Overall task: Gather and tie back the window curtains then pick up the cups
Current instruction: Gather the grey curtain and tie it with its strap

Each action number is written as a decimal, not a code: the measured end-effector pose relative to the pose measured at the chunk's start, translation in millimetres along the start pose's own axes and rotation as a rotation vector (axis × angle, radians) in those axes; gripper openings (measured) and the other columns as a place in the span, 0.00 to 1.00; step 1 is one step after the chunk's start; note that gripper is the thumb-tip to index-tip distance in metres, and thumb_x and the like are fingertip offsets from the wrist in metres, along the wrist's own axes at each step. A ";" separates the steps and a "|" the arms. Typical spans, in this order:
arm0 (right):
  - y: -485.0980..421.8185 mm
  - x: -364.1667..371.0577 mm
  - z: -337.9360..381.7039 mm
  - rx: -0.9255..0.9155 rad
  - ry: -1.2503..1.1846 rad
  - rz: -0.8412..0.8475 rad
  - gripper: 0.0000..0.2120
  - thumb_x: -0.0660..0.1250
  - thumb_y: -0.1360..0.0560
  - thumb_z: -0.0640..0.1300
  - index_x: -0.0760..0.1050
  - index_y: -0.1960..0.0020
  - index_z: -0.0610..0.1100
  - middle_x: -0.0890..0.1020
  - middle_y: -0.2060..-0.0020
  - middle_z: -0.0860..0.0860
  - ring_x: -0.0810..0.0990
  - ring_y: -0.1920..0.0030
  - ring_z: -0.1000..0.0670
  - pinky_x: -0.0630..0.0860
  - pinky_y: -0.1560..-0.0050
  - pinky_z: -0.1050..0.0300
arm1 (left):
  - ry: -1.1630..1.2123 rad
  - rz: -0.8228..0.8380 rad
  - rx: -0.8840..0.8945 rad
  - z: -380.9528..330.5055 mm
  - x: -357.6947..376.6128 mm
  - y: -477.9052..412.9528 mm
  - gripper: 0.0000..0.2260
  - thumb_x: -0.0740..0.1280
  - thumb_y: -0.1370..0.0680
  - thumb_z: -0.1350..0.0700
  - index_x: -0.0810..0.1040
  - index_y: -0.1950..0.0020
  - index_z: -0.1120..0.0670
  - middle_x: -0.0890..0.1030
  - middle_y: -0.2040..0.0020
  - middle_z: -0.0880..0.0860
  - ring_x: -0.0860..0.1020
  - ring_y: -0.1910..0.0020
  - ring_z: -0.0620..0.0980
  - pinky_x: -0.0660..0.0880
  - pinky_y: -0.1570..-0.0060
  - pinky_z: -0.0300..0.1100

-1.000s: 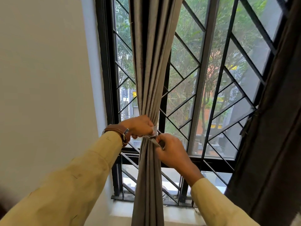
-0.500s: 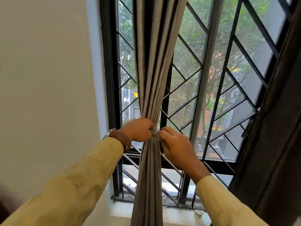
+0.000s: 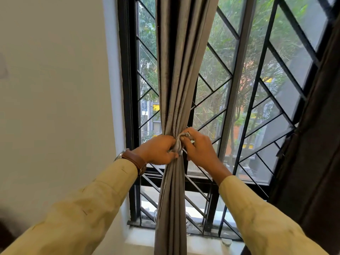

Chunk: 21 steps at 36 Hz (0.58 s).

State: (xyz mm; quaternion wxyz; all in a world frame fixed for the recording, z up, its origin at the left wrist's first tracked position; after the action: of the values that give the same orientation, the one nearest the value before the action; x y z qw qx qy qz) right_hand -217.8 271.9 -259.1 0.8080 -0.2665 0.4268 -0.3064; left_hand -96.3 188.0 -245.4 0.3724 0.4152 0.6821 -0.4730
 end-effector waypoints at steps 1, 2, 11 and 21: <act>-1.3 1.1 -1.3 0.009 0.008 0.001 0.04 0.62 0.20 0.48 0.73 0.52 0.50 0.81 0.64 0.53 0.79 0.71 0.47 0.77 0.67 0.43 | -0.057 -0.053 0.011 0.3 1.0 1.3 0.05 0.67 0.25 0.56 0.73 0.60 0.51 0.76 0.61 0.46 0.74 0.61 0.44 0.74 0.56 0.43; -2.5 2.1 -2.5 0.015 0.017 -0.002 0.04 0.63 0.20 0.48 0.73 0.53 0.50 0.80 0.64 0.53 0.79 0.70 0.47 0.77 0.66 0.45 | -0.130 -0.096 0.014 0.9 2.8 3.3 0.05 0.66 0.25 0.54 0.71 0.59 0.50 0.76 0.59 0.48 0.75 0.61 0.48 0.76 0.55 0.47; -10.1 4.3 3.7 0.084 -0.003 -0.017 0.07 0.69 0.23 0.42 0.72 0.56 0.50 0.76 0.66 0.60 0.75 0.65 0.59 0.67 0.65 0.60 | -0.327 -0.452 0.161 1.7 23.0 14.2 0.12 0.58 0.21 0.49 0.71 0.43 0.55 0.80 0.56 0.56 0.78 0.67 0.56 0.78 0.67 0.51; -18.7 4.8 -2.4 0.257 -0.074 0.049 0.08 0.70 0.25 0.40 0.70 0.54 0.47 0.82 0.66 0.44 0.83 0.66 0.43 0.81 0.65 0.45 | -0.261 -0.512 0.071 2.0 31.3 11.0 0.25 0.61 0.20 0.51 0.58 0.26 0.52 0.81 0.49 0.56 0.79 0.65 0.53 0.79 0.66 0.51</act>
State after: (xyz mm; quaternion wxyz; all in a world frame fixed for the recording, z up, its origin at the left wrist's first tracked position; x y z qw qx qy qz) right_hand -222.7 255.4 -249.9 0.8580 -0.1613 0.3604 -0.3285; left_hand -97.7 195.0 -277.9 0.3107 0.1779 0.6940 -0.6246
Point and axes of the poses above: each hand's wrist, its own y-axis away from the middle knuckle, its own x-axis out of the palm, z = x × y, the point moved 4 cm from there along -y, towards the middle knuckle
